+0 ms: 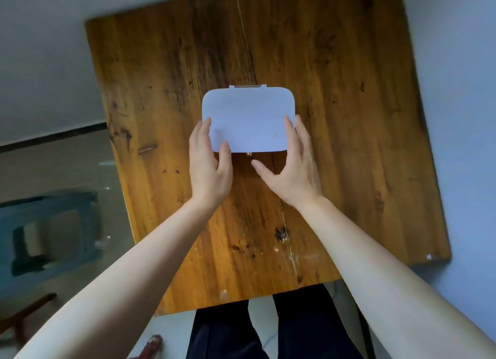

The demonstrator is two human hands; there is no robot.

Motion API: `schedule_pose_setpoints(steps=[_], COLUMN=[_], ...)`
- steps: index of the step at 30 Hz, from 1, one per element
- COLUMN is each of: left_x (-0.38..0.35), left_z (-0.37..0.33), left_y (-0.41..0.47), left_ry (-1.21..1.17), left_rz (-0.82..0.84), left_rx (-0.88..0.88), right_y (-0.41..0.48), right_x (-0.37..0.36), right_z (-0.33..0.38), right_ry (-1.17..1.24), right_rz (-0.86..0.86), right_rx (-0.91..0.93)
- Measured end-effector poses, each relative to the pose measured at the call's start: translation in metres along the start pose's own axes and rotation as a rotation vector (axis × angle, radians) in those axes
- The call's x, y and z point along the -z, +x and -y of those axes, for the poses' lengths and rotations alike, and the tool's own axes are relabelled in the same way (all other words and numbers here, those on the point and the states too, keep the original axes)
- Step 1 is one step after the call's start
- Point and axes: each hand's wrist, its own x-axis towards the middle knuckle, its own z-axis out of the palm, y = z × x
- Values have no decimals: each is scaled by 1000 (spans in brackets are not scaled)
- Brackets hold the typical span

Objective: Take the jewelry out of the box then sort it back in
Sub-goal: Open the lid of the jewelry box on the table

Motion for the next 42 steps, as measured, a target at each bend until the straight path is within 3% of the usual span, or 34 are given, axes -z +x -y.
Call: schedule_pose_setpoints(steps=[3,7,11,14,23,28,32,39,42], left_x=[6,22,33,36,45,54,55,50,53], left_z=[9,24,22,16,16,-2,-22,-7,-3], left_y=[-9,11,49,61,48,54,76,115,130], left_ry=[91,390,501,467,322,39,-236,-305,-367], left_rz=[65,215,350,425,438,213,33,23,44], left_rx=[-51,-244,-453,-471,-457,-340,-31,313,367], right_y=[-8,-3,5,5,3,8,10,23,31], right_x=[6,13,11,10,19,26,16,-3,-9], right_z=[-10,-24,-30,-30,-21,-17,-15,-8,-2], right_ry=[-38,-65,-116,-144,-14,17,-86,5,45], right_rz=[16,-11,37,58,55,95,119,158,122], right_rx=[9,62,67,66,28,27,13,-7,8])
